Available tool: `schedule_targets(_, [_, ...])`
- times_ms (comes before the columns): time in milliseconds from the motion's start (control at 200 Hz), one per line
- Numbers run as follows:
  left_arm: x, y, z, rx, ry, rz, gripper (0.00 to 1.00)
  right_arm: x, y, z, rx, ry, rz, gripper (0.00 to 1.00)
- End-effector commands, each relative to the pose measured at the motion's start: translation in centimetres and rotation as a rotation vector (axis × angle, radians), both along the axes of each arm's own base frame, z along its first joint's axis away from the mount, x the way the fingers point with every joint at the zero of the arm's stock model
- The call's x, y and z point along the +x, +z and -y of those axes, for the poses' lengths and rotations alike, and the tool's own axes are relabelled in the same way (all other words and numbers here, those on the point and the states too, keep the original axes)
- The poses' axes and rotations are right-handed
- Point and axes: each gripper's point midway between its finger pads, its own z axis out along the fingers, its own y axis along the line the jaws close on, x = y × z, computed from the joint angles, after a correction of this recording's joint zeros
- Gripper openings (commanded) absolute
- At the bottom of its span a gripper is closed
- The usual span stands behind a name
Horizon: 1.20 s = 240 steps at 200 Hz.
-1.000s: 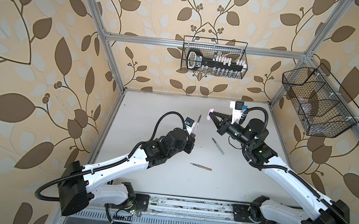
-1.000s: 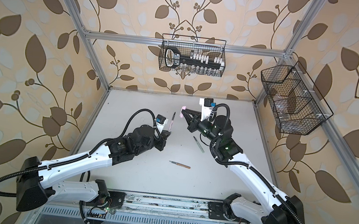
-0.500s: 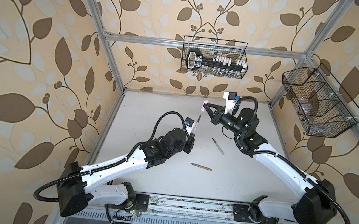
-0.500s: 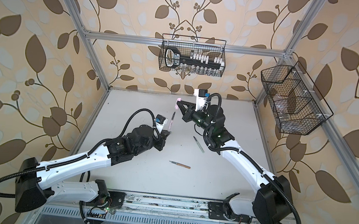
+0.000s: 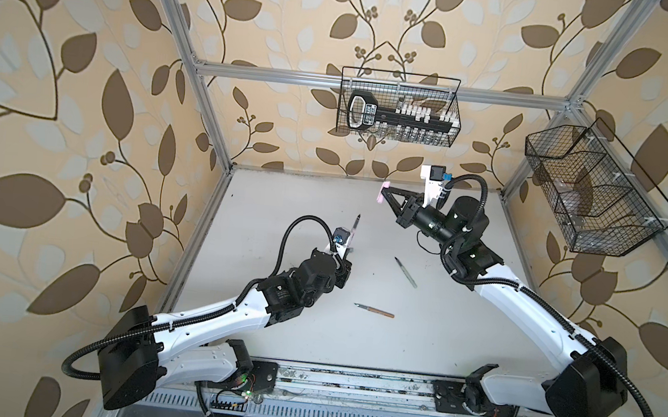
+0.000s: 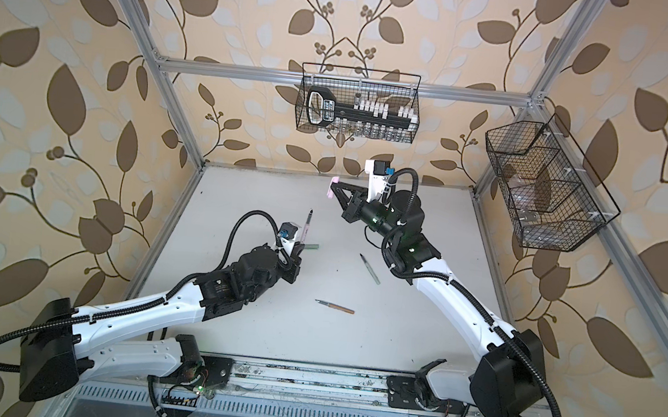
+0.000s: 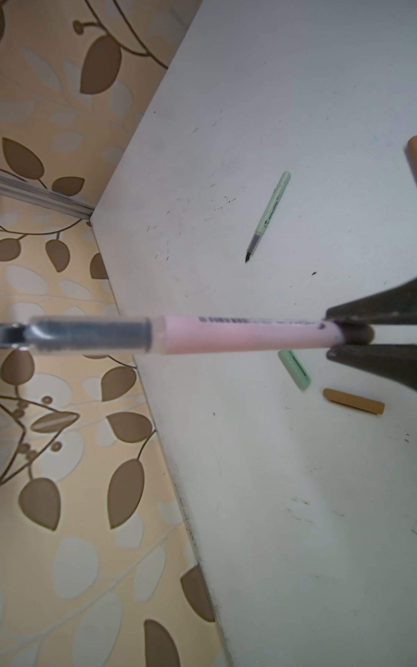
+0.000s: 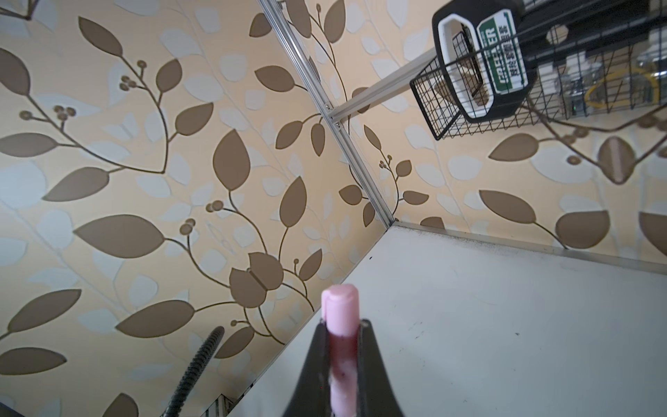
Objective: Insert the pens into the pen caps
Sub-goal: 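Move the pink cap above the pen nib with the right gripper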
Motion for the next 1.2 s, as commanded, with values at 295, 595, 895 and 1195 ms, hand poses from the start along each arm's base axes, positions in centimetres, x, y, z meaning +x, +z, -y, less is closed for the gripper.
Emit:
schedule_targets(295, [0.1, 4.6, 0.3, -0.154, 0.010, 0.118, 0.00, -1.7, 2.0, -3.5, -0.009, 0.088, 0.098, 0.00])
schedule_targets(595, [0.0, 4.9, 0.1, -0.139, 0.010, 0.112, 0.00, -2.0, 1.9, -4.8, 0.013, 0.105, 0.118, 0.00])
schedule_targets(895, [0.1, 4.8, 0.4, -0.124, 0.005, 0.097, 0.00, -2.1, 0.5, -5.9, -0.046, 0.099, 0.116, 0.00])
schedule_targets(1195, [0.1, 4.9, 0.4, -0.122, 0.004, 0.090, 0.00, -2.0, -0.9, -5.7, -0.080, 0.066, 0.104, 0.00])
